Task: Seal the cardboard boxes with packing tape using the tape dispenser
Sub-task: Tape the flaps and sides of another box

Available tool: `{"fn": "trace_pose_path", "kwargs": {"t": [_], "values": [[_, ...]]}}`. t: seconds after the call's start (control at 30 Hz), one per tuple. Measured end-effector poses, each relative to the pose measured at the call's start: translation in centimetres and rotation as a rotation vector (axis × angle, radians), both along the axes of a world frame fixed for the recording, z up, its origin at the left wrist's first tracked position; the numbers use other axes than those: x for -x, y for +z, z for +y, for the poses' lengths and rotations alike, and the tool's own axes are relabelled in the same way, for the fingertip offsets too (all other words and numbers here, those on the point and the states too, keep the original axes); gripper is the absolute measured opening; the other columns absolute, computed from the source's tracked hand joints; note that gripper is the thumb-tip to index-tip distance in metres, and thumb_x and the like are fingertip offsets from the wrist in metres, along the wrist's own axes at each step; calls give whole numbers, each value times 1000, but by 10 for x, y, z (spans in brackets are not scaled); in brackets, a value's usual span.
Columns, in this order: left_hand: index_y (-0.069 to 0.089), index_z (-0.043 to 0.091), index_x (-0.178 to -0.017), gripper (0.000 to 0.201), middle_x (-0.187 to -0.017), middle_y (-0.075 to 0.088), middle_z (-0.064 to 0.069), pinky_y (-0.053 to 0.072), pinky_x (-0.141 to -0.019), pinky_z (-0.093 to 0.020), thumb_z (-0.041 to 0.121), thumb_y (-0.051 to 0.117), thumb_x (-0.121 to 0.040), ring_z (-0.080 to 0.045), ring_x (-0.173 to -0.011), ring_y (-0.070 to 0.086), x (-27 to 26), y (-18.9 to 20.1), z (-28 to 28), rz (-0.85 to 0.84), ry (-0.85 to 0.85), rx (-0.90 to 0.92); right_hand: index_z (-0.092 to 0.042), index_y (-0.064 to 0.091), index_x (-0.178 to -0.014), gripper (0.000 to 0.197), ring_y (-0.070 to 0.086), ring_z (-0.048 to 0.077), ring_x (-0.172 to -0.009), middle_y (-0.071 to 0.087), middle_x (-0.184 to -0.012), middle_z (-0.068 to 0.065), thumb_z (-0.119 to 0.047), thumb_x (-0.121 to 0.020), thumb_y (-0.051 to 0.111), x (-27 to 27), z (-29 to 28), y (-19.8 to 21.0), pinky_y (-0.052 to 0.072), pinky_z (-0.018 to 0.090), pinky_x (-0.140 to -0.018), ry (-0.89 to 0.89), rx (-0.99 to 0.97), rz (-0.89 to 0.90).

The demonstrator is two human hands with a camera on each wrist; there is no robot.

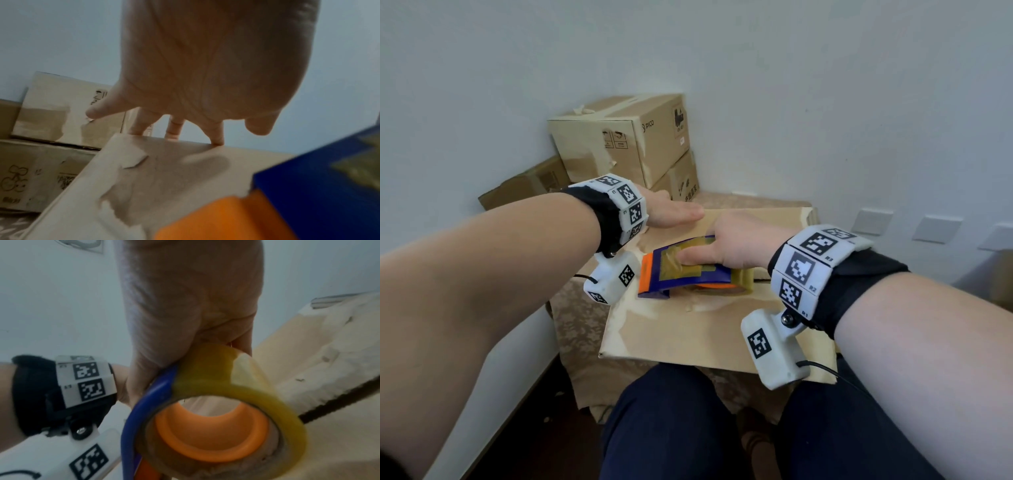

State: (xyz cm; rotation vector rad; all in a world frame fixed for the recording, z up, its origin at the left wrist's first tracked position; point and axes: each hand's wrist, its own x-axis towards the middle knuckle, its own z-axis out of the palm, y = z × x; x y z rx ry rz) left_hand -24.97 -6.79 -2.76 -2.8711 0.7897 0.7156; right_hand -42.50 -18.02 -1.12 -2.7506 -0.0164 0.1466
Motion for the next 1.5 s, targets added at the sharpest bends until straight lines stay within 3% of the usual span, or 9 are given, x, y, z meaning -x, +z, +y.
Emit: {"fn": "trace_pose_path", "kwargs": {"t": [0.07,0.2,0.37,0.67,0.77,1.03,1.17,1.37,1.5], "values": [[10,62,-141,85,-158,16,8,8,-116,-54,96,2,-64,-31,-145,16,16,13,0,10,-63,14,-10,58,-73,59,51,21,-64,52,-67,4,-68,-80,56,-2,3,-1,40,30,-56,-8,17,7],[27,11,-148,69,-153,29,-6,18,-116,-37,58,17,-98,-21,-141,27,37,32,-8,-32,-98,103,-6,60,-74,63,55,24,-69,58,-72,9,-69,-81,53,-7,6,-5,42,33,-63,1,23,-3],[46,31,-139,95,-144,47,7,22,-116,-42,87,25,-65,-15,-132,43,38,20,-1,187,-40,273,-6,69,-88,68,62,25,-83,68,-87,11,-71,-78,53,-7,4,-10,52,38,-80,49,-21,-2],[40,35,-143,53,-147,40,6,16,-117,-37,51,13,-101,-14,-135,36,50,39,4,84,-106,239,-20,68,-94,60,63,15,-81,69,-85,0,-74,-71,56,1,-8,0,52,31,-78,88,-99,37],[41,34,-142,53,-140,45,8,19,-112,-33,51,13,-101,-11,-129,40,51,38,8,73,-117,244,-40,63,-69,22,54,-6,-65,59,-60,-23,-56,-84,62,14,-25,9,37,9,-59,110,-143,28],[39,33,-144,106,-149,40,5,21,-117,-44,95,14,-62,-17,-138,36,35,20,21,43,-68,264,-65,45,-37,51,50,-1,-51,44,-36,-32,-57,-86,57,34,-49,29,31,14,-49,52,2,57],[43,22,-144,74,-150,38,1,18,-118,-38,69,22,-90,-19,-138,34,46,25,15,-23,-47,232,-22,56,-47,54,42,4,-56,51,-47,-9,-63,-83,57,34,-51,26,26,23,-51,-20,92,55],[26,32,-150,96,-156,24,10,9,-120,-43,89,26,-73,-14,-143,23,46,29,-16,105,-137,126,-25,42,-54,50,40,3,-54,43,-55,-10,-60,-84,59,36,-44,26,23,21,-48,-27,129,-17],[13,13,-152,59,-159,15,-2,8,-115,-29,45,18,-102,-18,-146,14,59,40,-46,26,-130,22,-22,44,-55,52,42,11,-54,44,-56,-4,-64,-81,59,34,-46,20,26,26,-50,-54,82,11]]}}
